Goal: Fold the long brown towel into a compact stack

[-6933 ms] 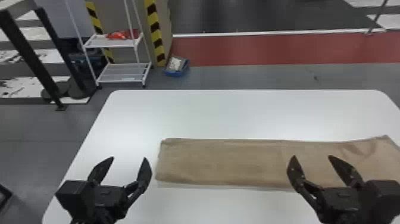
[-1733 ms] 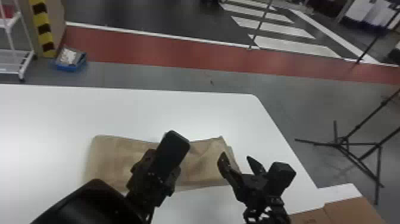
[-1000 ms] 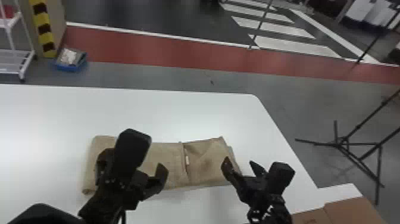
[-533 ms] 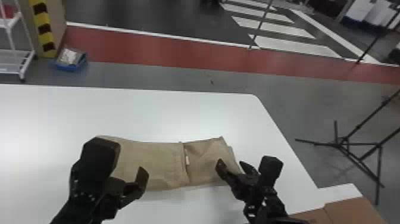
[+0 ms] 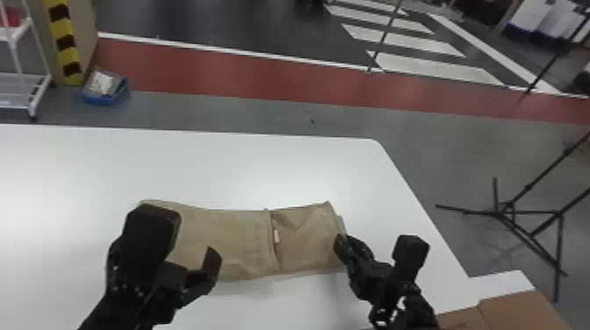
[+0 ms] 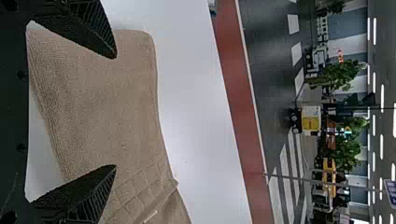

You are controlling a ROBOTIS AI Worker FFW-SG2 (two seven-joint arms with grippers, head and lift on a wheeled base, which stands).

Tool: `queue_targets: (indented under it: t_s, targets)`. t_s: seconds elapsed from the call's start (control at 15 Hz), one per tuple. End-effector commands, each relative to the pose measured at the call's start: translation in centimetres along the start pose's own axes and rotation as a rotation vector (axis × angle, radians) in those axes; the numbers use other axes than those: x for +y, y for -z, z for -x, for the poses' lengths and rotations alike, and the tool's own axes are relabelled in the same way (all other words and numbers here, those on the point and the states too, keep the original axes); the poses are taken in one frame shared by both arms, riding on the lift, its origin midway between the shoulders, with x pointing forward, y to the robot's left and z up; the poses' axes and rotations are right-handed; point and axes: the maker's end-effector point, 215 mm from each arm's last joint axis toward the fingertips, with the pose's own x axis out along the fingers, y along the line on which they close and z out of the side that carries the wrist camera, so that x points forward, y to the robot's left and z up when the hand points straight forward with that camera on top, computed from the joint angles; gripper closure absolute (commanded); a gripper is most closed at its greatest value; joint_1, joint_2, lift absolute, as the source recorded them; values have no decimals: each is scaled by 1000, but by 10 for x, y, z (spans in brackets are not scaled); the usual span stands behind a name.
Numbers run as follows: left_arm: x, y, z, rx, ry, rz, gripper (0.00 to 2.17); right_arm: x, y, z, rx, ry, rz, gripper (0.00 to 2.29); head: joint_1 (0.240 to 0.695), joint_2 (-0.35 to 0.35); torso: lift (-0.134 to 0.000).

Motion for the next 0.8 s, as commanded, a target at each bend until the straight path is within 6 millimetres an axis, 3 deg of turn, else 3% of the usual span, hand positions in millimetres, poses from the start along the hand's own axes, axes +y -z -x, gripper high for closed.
queue_targets:
  t_s: [0.0,0.27,0.53,0.6,0.67,0.73]
  targets:
    - [-1,1,0,0,2,3,36,-20,-7,13,-23,26,-30,1362,695,-350,-92]
    - [-2,2,-1,1,1,4,36,-51,-23,35,-71,47,-80,1362,695,-350,-92]
    - [-3,2,-2,-9,1,4,39,-50,-28,40,-117,2,-64,1335,695,-350,-92]
    - [-2,3,-2,-8,0,5,39,-48,-28,42,-122,-21,-61,1001,695,-350,-92]
    - [-2,4,-1,-9,-1,7,39,-50,-29,44,-124,-24,-58,417,695,-350,-92]
    - [-1,2,0,-18,-2,10,39,-58,-30,47,-123,-13,-58,-2,695,-350,-92]
